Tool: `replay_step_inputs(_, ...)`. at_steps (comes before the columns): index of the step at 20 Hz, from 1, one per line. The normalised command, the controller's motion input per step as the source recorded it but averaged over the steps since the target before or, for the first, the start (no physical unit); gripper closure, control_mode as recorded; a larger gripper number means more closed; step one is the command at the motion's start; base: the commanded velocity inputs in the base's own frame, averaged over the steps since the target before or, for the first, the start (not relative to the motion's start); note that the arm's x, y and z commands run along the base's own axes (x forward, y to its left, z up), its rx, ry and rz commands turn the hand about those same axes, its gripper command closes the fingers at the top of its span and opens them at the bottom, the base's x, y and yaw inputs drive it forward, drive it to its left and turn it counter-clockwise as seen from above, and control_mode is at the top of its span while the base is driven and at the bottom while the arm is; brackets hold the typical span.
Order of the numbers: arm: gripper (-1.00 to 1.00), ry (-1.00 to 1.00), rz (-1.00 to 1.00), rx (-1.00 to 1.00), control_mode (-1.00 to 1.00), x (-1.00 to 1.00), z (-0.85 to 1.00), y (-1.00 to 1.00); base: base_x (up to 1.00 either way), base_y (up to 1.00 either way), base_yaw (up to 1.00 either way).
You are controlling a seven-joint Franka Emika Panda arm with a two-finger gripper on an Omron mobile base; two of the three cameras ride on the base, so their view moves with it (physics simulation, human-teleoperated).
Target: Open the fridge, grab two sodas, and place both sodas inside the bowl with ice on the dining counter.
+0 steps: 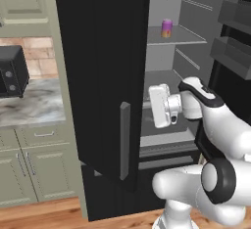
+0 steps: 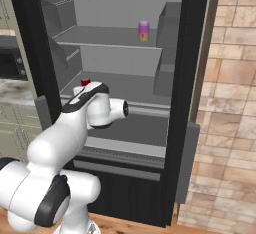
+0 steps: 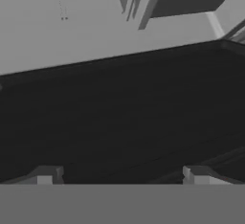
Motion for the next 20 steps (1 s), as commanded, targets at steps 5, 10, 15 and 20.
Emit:
replay_step_inputs(5, -1.0, 0.0, 0.05, 0.05, -1.0, -0.28, -0.06, 0.46, 0.0, 0.0, 0.0)
replay_step_inputs(10, -1.0, 0.0, 0.06, 0.01, -1.0, -0.56, 0.0, 0.53, 0.0, 0.0, 0.0)
replay_step_inputs(15, -1.0, 0.0, 0.05, 0.0, -1.0, -0.6, 0.0, 0.56, 0.0, 0.0, 0.0)
replay_step_inputs(20, -1.0, 0.0, 0.05, 0.0, -1.0, -0.46, 0.0, 0.62, 0.0, 0.0, 0.0)
